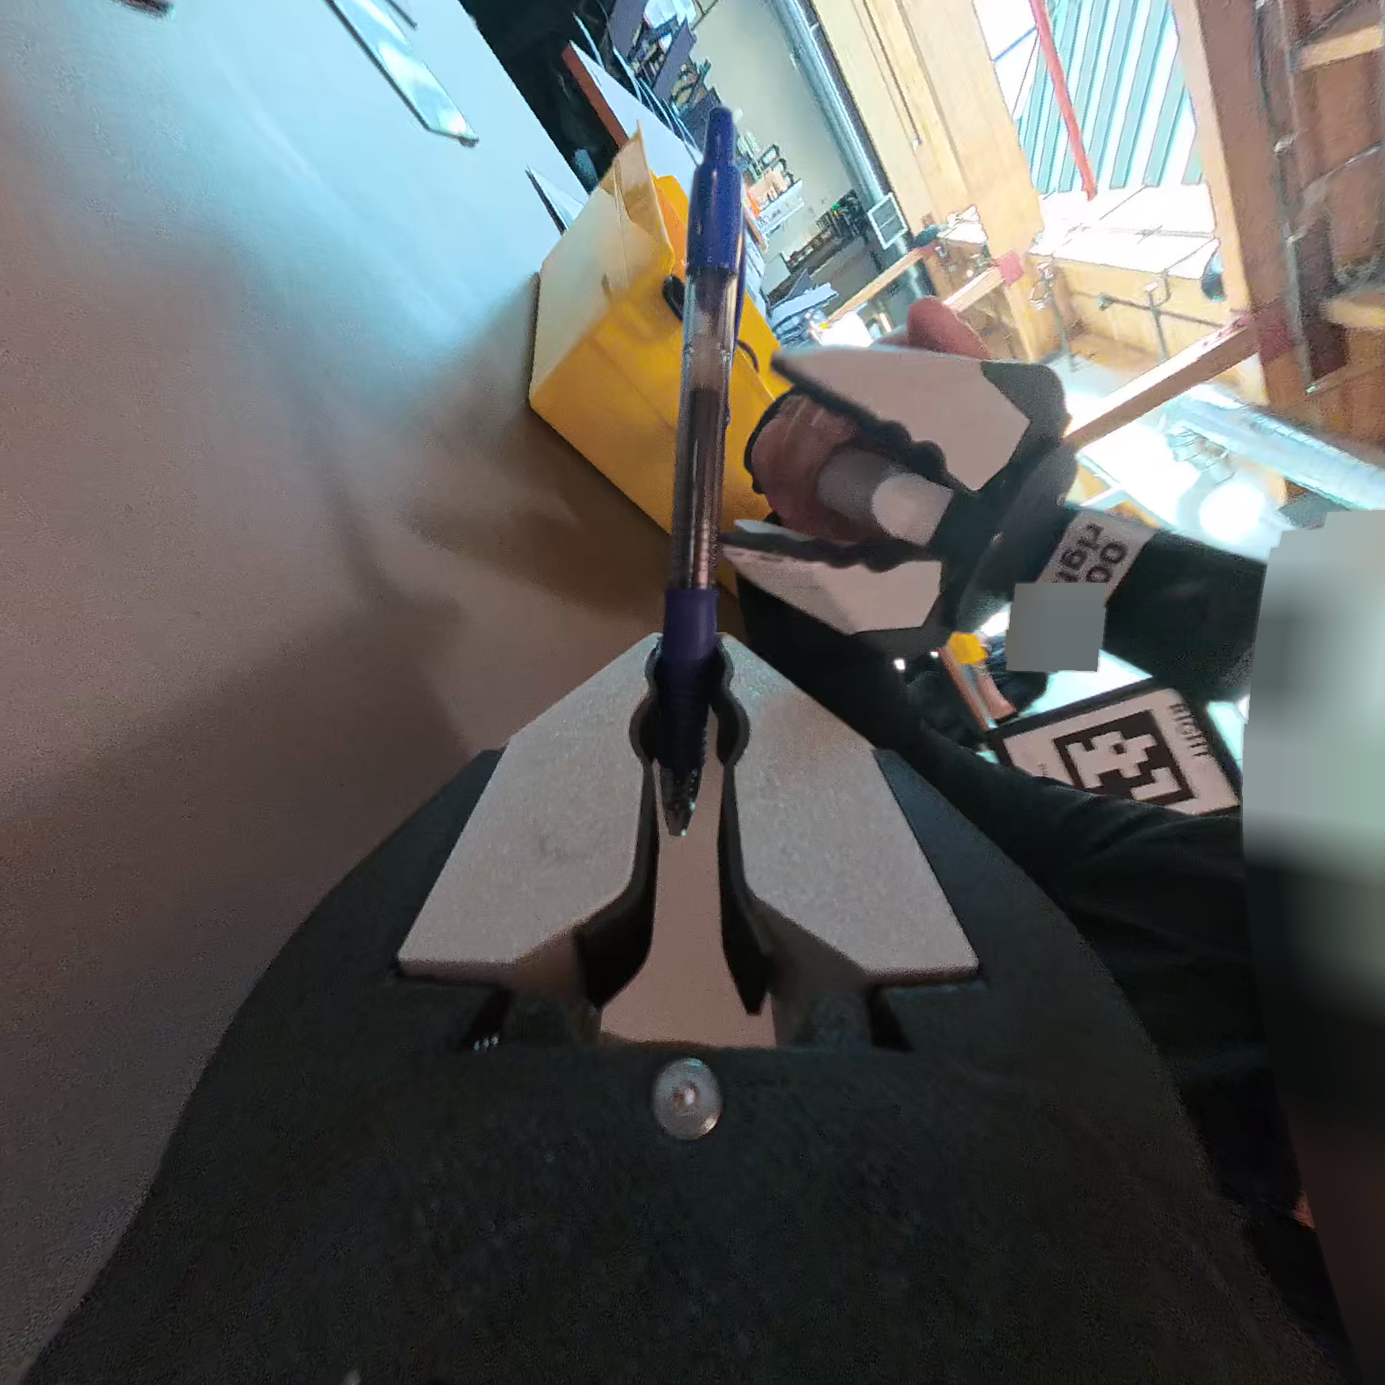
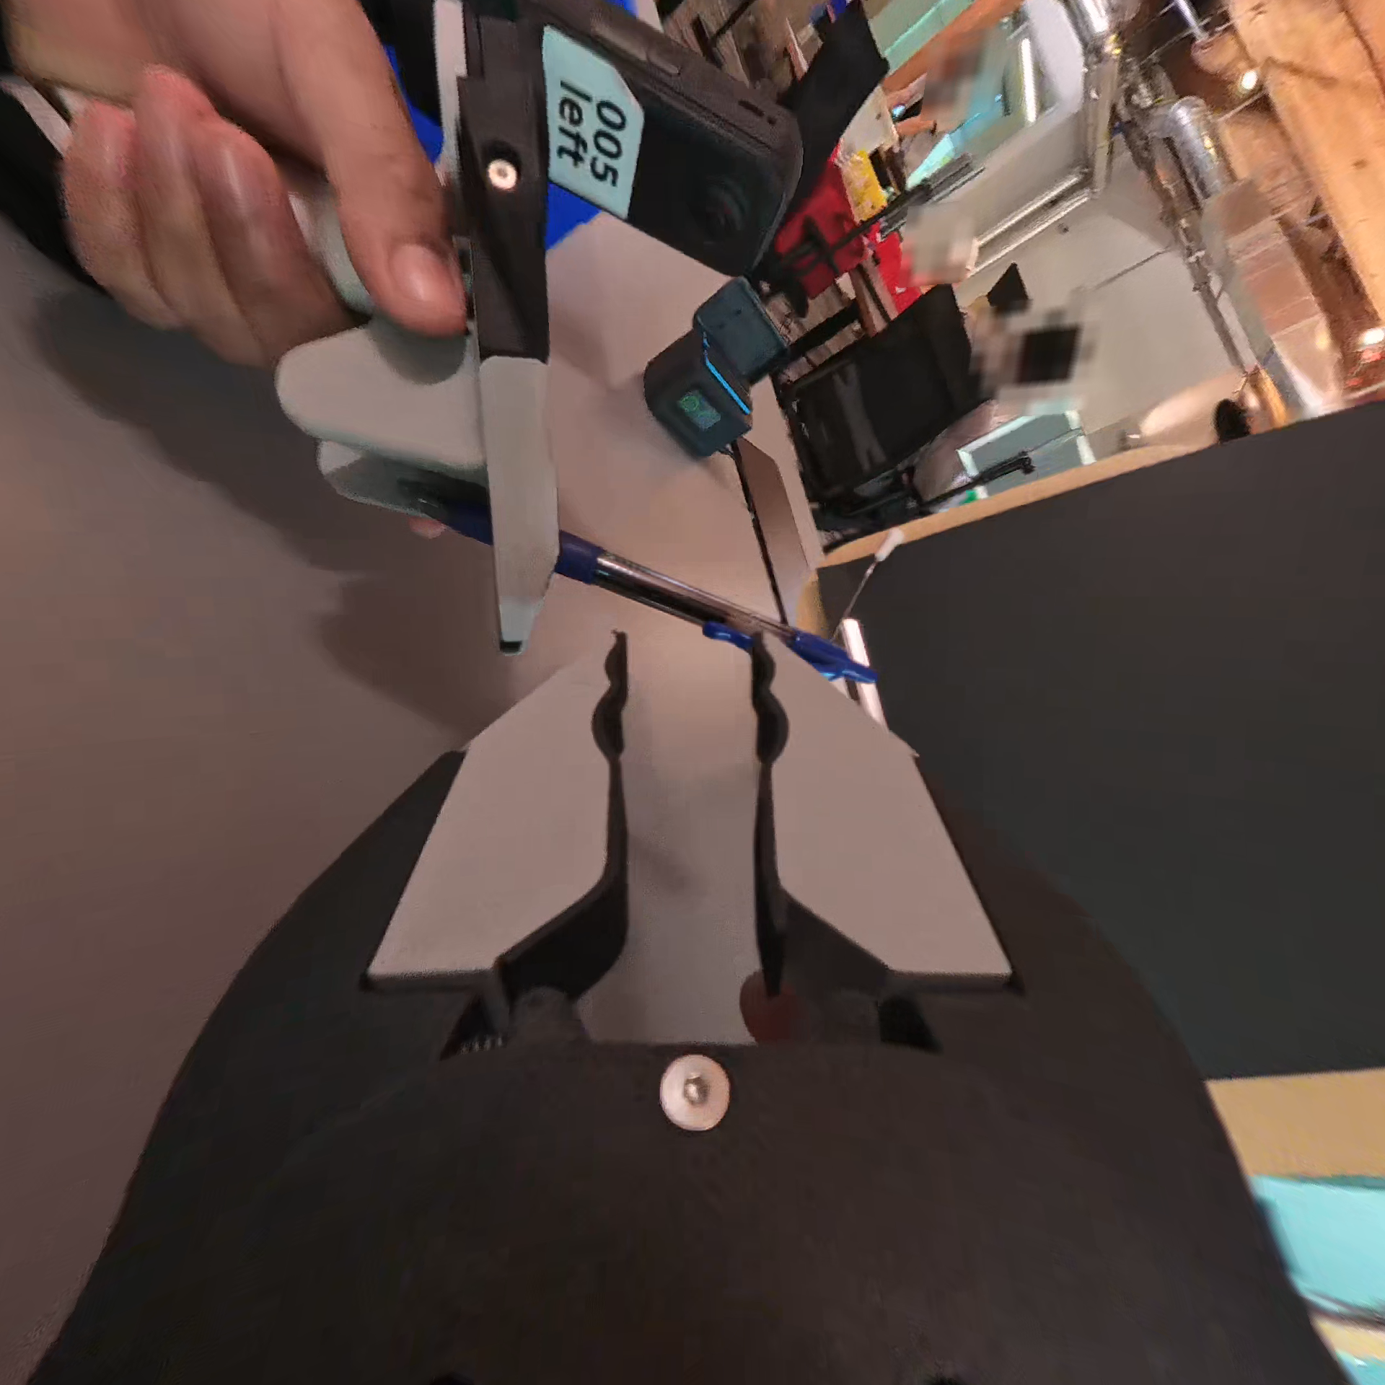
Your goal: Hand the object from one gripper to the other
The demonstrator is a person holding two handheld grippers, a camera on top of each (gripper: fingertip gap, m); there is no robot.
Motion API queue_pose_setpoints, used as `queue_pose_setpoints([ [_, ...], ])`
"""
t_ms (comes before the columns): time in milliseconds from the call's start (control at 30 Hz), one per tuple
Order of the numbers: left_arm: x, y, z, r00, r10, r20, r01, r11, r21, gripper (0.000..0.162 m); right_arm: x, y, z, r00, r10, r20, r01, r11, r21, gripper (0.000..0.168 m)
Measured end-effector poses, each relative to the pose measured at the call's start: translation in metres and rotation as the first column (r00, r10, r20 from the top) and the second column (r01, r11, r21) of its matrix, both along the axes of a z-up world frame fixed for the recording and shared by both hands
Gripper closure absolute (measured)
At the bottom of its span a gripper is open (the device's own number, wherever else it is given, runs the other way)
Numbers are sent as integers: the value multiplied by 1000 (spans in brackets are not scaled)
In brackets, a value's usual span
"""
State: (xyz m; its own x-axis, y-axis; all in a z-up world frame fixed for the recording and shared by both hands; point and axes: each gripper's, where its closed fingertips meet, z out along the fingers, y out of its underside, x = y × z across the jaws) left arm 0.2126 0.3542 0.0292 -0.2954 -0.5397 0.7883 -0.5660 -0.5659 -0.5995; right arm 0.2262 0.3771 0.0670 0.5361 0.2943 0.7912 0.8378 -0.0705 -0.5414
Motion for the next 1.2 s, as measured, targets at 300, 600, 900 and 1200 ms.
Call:
queue_pose_setpoints([
  [300, -3, -17, 1, 997, -80, -25, 77, 992, -96, 154, 5, 16, -14, 939, -103, 328, 70, 992, 109, 151],
  [600, -4, -23, 6, 987, -155, -31, 137, 937, -320, 157, 2, 20, -14, 894, -109, 434, 33, 983, 179, 154],
  [900, -6, -8, 24, 993, -102, 65, 115, 966, -233, 125, 8, 25, -28, 936, -113, 333, 80, 991, 110, 160],
  [1200, 6, 43, -1, 946, 20, 323, -278, 562, 779, 83, 12, 21, -26, 645, -268, -715, -93, 902, -422, 161],
])
